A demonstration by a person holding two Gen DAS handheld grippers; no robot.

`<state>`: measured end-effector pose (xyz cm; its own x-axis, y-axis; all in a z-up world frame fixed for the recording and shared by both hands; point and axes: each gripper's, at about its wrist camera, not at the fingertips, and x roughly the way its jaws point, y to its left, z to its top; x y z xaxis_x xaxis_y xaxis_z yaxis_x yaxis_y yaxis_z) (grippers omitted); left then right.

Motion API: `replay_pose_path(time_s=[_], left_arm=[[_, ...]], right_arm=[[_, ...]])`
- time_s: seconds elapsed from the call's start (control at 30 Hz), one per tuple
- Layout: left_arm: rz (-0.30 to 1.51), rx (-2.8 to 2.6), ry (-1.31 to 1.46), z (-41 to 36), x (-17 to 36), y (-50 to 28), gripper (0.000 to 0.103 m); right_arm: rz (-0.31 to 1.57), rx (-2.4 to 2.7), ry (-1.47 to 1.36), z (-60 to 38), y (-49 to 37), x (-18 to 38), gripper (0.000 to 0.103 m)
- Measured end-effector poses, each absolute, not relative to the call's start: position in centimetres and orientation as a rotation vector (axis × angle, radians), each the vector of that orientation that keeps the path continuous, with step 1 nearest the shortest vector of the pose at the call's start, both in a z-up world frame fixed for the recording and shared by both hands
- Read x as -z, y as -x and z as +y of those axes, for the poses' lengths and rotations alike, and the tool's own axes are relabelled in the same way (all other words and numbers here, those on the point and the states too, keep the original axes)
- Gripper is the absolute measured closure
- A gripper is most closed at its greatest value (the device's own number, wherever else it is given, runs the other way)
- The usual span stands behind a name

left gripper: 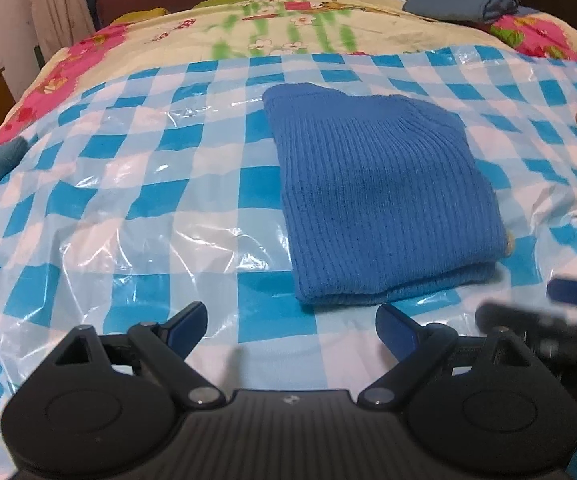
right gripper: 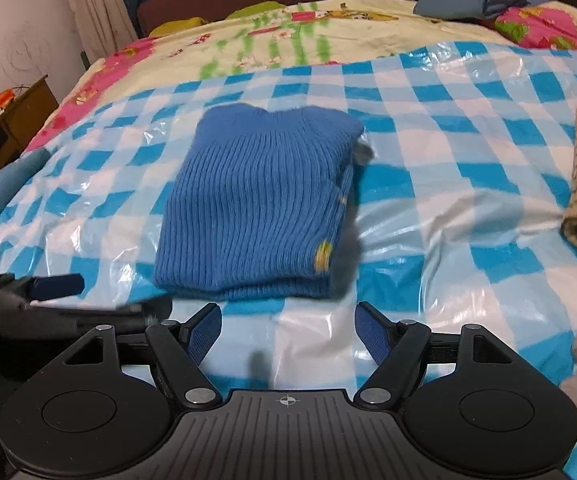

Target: Fold small clothes

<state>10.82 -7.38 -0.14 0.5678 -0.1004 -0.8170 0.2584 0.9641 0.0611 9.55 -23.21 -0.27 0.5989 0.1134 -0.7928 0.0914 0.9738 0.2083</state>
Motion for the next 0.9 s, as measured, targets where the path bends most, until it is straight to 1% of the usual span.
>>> replay_pose_path(time_s=[0.9], left_arm=[[0.980,0.206,-0.169,-6.1,1.2,-10.9,0.007]], right_arm=[[0.970,0.002,-0.226,-21.9,-10.0,0.9,0.028]])
